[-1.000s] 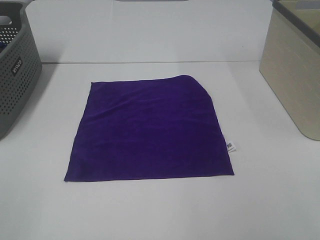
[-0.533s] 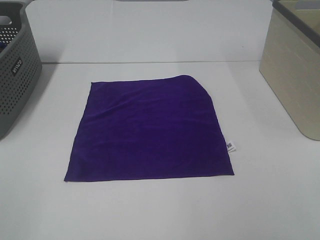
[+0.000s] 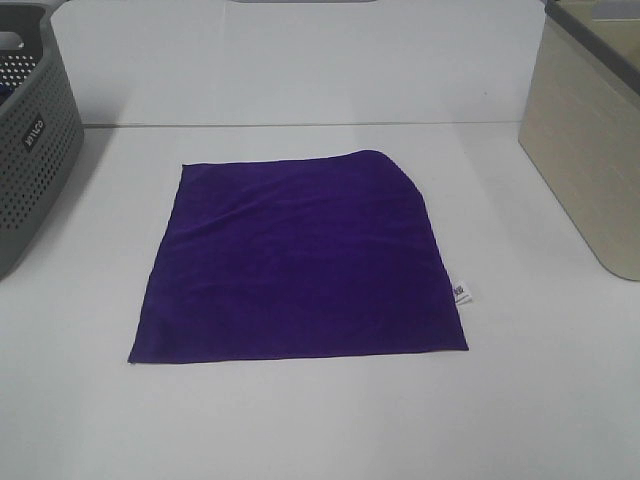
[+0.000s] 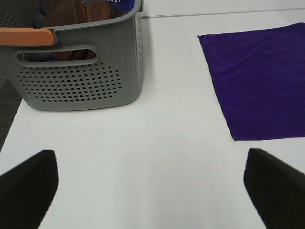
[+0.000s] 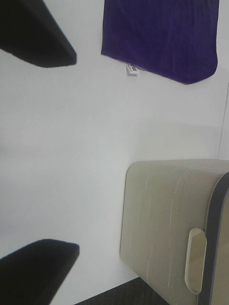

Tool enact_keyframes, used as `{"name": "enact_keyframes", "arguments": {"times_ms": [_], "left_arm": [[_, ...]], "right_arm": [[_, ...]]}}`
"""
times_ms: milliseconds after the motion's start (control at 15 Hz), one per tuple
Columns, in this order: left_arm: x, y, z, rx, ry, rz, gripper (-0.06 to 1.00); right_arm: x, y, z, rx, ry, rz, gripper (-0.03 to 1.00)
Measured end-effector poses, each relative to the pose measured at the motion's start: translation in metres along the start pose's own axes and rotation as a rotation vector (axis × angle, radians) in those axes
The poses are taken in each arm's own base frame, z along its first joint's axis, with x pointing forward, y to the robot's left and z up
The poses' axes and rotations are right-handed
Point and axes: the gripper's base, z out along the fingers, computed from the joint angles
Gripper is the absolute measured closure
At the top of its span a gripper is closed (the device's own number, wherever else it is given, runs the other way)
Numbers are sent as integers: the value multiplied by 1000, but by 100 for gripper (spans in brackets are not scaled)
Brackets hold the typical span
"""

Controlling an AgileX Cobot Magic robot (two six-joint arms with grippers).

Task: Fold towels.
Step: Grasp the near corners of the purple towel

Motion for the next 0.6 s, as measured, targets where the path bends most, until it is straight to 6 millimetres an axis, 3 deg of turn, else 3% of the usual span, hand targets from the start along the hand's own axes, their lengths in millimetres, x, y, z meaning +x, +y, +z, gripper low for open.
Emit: {"name": "enact_keyframes", "arguments": {"times_ms": [133,267,333,467,600], "left_arm": [[-1,0,-1,0,-3,0,-4],[-22,1,-5,0,9,0,-4],[-59,2,8,-4,102,4,-4],[-88,4,29,-11,208,10,-4],[-114,6,73,-12,378,40,-3]], "right_arm": [[-5,-1,-2,0,1,-32,2],[-26,-3,8,-12,88,-27,2],[-55,-8,36,-28,247,29,2],[-78,-11,67,-32,379,87,2],[-103,-16,117,-40,545,112,2]]}}
